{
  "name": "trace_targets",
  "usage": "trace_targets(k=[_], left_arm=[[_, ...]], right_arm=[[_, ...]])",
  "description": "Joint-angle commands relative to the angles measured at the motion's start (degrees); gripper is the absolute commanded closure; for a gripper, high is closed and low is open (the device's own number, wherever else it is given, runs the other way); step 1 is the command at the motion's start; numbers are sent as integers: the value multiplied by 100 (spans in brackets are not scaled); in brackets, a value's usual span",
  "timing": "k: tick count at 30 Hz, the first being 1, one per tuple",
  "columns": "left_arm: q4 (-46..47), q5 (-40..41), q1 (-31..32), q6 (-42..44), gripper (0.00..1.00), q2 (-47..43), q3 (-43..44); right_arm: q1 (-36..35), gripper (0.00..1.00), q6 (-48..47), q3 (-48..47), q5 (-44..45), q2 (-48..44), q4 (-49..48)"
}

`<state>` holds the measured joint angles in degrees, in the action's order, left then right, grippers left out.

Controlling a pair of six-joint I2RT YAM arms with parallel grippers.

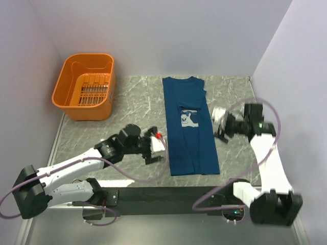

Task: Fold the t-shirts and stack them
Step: Fold the tshirt

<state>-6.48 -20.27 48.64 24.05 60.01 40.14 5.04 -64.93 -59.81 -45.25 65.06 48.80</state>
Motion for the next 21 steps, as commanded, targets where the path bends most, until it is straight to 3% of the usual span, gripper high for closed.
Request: trace_targets(k=[1, 5, 8, 15, 21], left_arm=[[401, 251, 601, 908, 7, 177, -111], [604, 445, 1199, 1013, 10, 624, -243], [946, 428, 1401, 979, 12, 1002, -235], [1044, 436, 1789, 1049, 24, 1882, 3], [1070, 638, 2009, 1110, 27, 2278, -59]], right_arm=[[32, 20, -2611, 962, -379, -783, 173], [41, 21, -3507, 848, -388, -705, 1778], [41, 24, -3615, 980, -326, -714, 2089], [94, 27, -3588, 1551, -256, -889, 1985], [243, 29, -3685, 1560, -256, -758, 1967]])
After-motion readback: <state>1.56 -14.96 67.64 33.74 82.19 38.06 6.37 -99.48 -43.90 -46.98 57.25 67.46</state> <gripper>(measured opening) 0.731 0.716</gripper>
